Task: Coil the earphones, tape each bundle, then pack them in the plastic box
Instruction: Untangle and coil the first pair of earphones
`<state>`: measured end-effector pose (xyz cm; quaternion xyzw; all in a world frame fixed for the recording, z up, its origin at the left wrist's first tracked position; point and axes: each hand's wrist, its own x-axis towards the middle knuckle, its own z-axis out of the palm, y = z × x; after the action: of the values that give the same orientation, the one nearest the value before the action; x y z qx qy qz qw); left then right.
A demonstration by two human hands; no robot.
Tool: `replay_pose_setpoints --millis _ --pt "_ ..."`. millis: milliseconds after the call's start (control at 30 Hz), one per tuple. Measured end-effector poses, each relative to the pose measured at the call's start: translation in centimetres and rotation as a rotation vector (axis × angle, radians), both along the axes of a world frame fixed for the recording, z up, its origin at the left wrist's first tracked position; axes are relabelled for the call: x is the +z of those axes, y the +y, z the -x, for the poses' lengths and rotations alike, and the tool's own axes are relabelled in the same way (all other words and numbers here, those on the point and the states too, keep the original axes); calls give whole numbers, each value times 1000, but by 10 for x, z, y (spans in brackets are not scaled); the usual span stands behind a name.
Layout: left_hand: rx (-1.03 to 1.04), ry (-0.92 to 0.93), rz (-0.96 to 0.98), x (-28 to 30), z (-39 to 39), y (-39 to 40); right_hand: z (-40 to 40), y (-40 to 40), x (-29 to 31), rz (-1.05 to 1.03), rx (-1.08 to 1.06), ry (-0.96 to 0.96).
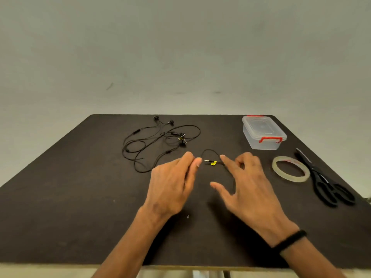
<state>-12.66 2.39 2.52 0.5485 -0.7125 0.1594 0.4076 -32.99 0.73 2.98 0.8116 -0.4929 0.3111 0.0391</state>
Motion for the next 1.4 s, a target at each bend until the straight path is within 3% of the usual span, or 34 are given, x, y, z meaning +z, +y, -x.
replay_pose_setpoints --millis 67,167,267,400,533,833,1000,1067,1200,1267,1400 --pt "-16 -36 -1 2 4 16 -13 26 4 -24 62 -77" --pt "-20 -65 -38 4 4 40 -27 57 16 -143 -63 -246" --pt "60 -73 -38 11 1 54 -28 79 29 -195 -175 -140" --pt "107 -79 -40 25 -3 60 -31 94 43 -87 -157 -47" --pt "94 -100 -34 37 9 65 -39 81 44 -111 -153 137" --pt "136 -8 -7 71 20 57 7 -26 81 150 -186 62" --pt "161 58 -42 72 28 52 17 -14 88 166 -193 86" --pt "139 58 -69 66 33 51 5 17 72 138 -43 14" --pt "46 37 -109 52 40 54 -11 50 46 -182 301 -301" --pt "24 26 -130 47 39 58 -10 50 36 -210 302 -387" --pt "37 -32 -165 36 17 66 4 32 22 -227 141 -368"
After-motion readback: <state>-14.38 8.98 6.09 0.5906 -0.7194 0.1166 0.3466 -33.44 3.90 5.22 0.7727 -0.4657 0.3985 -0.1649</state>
